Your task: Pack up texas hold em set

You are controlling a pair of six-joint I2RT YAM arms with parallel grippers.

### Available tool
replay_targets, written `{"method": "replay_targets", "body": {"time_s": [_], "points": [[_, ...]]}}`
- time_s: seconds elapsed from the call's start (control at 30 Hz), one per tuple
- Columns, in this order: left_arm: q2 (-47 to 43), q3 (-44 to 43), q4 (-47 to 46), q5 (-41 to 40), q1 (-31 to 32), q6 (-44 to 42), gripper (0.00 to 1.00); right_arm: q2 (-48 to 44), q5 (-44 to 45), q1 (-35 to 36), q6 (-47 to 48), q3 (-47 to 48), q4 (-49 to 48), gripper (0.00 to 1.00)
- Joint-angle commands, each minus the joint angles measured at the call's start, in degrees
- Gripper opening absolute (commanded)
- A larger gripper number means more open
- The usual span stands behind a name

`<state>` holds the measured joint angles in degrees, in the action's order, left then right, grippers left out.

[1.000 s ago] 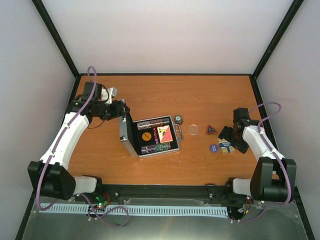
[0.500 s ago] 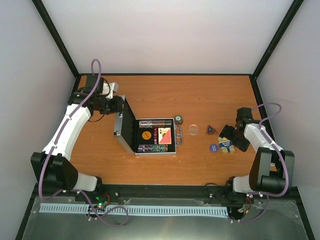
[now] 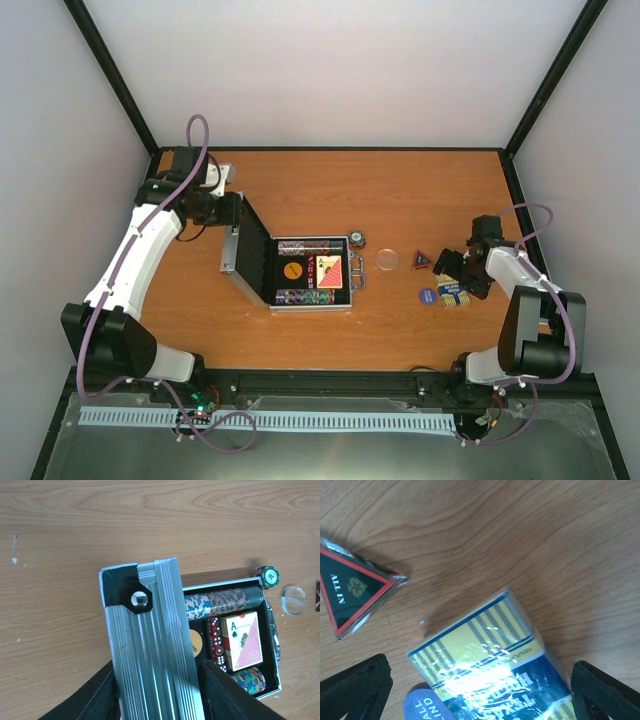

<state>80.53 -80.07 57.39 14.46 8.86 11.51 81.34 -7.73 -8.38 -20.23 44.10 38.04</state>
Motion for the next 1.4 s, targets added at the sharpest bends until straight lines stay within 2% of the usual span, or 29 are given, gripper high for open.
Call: {"method": "replay_targets", "body": {"time_s": [0.0,0.17,0.4,0.6,0.8,0.87,0.97,1.17,1.37], "points": [[-0.1,-2.8,3.1,-5.4,-0.2,-2.7,0.42,1.1,-4.0,-0.2,1.9,-1.1,-1.7,0.97],[-0.5,-4.1,3.8,-6.8,-0.2,-2.8,0.42,2.3,-6.9,1.6,1.1,-1.6,-0.7,0.97],[-0.3,-4.6,4.0,-7.1,-0.3,-3.5,0.39,1.6,-8.7,9.0,-4.3,-3.0,0.3,0.97],[0.6,-6.7,4.1,-7.5,-0.7,-3.8,0.36,4.7,-0.4,18.3,-8.6,-0.5,3.2,0.97],[2.0,-8.5,3.1,-4.4,-0.7,-3.6,0.36,7.8,6.0,21.8,-10.1,2.1,4.9,0.97],[2.1,-8.5,2.8,-3.6,-0.8,-3.4,0.39,8.7,8.3,23.7,-10.0,3.1,5.8,0.96],[1.6,-8.1,2.3,-1.7,-0.8,-3.2,0.52,9.9,11.0,25.2,-9.8,4.0,6.9,0.93],[-0.3,-6.0,0.9,1.2,-0.7,-2.9,0.69,12.3,12.0,25.9,-9.9,3.5,6.9,0.77],[-1.7,-4.9,0.3,1.9,-0.8,-2.8,0.79,9.9,14.0,26.0,-10.3,4.2,8.4,0.62]]}}
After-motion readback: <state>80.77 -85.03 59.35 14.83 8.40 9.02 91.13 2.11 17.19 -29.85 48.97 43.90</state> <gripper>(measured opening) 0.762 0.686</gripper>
